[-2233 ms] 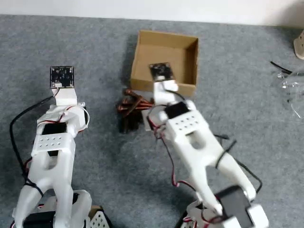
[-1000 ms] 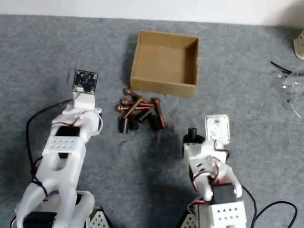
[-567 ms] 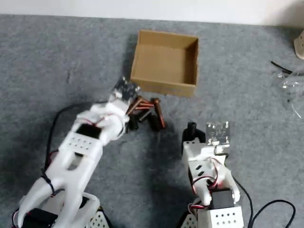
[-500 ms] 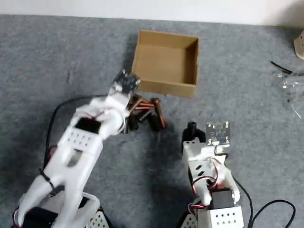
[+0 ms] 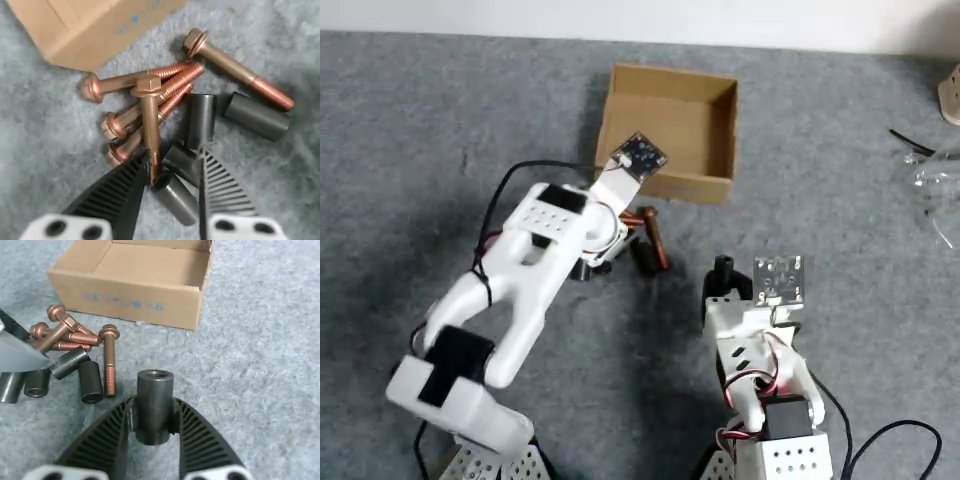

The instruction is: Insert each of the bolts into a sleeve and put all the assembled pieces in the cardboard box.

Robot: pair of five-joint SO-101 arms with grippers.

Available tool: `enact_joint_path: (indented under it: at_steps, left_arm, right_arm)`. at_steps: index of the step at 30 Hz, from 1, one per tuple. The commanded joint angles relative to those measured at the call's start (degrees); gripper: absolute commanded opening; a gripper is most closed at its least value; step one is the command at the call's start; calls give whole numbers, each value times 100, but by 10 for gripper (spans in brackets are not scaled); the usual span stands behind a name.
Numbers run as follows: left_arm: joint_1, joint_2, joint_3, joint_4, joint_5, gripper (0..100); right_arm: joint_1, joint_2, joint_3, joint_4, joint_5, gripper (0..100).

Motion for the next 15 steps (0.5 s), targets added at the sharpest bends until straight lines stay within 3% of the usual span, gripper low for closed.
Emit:
enact_joint_path:
  at_steps: [1,8,15]
  left_arm:
    - [66,180,-497,18,-9,148]
    - [75,945,-954,-510,-18,147]
    - [-57,1481,-1560,-519,9,147]
  right_arm:
    - [57,-84,251,-242,53,4]
    - [57,-84,251,-242,53,4]
    - [57,-84,251,-242,53,4]
